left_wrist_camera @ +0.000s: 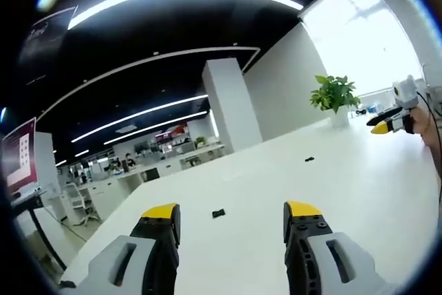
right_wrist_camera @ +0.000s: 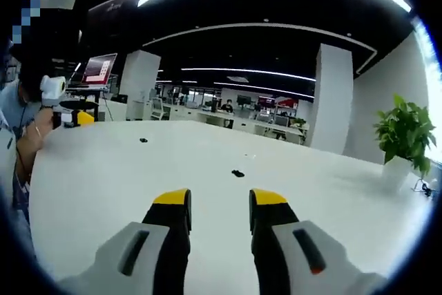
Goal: Snap the two parts of the plastic buckle together until the buckle closes and remains connected.
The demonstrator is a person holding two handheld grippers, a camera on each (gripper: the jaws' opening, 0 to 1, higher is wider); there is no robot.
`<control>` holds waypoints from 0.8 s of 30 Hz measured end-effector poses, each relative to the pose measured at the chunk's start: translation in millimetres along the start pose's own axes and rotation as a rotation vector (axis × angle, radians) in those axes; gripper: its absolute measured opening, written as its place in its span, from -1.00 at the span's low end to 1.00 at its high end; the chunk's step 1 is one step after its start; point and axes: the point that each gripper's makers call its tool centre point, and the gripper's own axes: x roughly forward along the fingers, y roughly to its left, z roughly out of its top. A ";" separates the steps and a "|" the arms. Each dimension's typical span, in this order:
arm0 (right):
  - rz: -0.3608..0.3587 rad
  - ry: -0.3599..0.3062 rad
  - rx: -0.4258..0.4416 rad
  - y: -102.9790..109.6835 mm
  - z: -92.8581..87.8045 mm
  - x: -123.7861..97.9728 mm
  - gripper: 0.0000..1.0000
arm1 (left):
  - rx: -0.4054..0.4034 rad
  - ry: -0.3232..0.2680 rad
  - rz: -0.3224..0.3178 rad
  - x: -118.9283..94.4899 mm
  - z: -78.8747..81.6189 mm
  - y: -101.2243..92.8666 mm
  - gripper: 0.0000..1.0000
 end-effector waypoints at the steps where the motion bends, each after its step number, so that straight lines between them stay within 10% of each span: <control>1: -0.001 0.001 0.000 -0.1 -0.2 0.1 -0.33 | 0.000 0.000 -0.010 -0.8 2.6 -0.9 0.22; 24: 0.004 -0.011 0.030 -0.5 2.6 -0.3 -0.40 | 0.137 0.079 -0.125 24.8 40.3 8.9 0.19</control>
